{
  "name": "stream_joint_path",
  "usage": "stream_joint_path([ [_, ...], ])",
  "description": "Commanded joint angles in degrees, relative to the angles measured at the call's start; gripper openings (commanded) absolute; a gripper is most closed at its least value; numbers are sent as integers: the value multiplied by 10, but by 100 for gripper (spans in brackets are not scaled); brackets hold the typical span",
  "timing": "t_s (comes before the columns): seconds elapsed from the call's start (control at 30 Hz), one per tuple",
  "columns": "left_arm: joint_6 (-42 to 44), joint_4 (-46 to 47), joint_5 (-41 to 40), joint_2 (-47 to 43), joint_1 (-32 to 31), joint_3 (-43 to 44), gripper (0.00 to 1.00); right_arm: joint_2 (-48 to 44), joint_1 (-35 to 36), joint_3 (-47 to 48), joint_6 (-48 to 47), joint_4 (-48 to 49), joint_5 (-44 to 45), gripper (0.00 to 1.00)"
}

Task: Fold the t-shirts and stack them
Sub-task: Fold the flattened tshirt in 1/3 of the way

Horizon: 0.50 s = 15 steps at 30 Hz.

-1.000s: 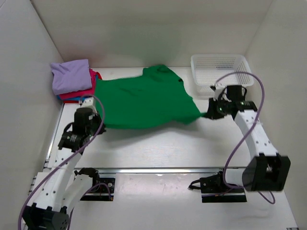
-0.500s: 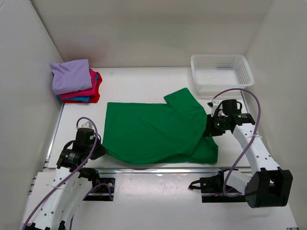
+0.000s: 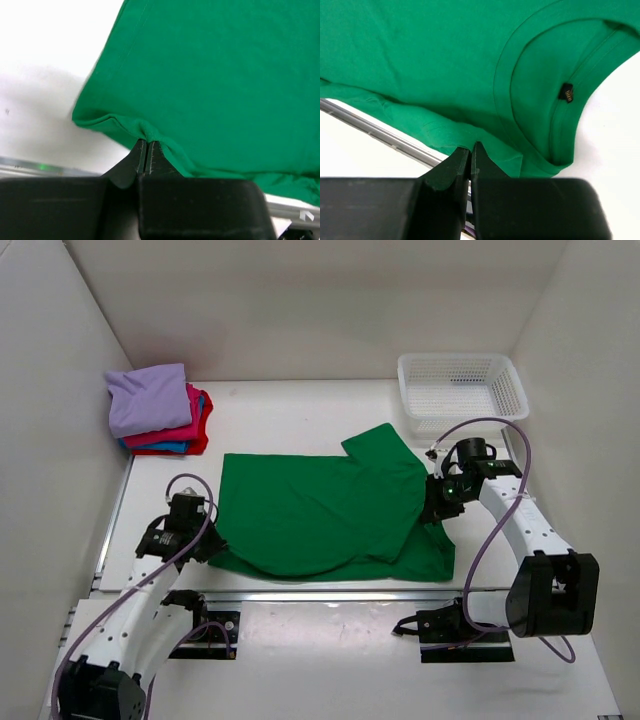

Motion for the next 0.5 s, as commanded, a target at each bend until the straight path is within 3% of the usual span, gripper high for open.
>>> stream_joint_path([
  [0.0, 2, 62, -25, 16, 10, 3, 0, 17, -8, 26, -5, -5, -4, 0],
  [0.47, 30, 119, -69, 81, 31, 4, 0, 40, -53, 20, 11, -16, 32, 0],
])
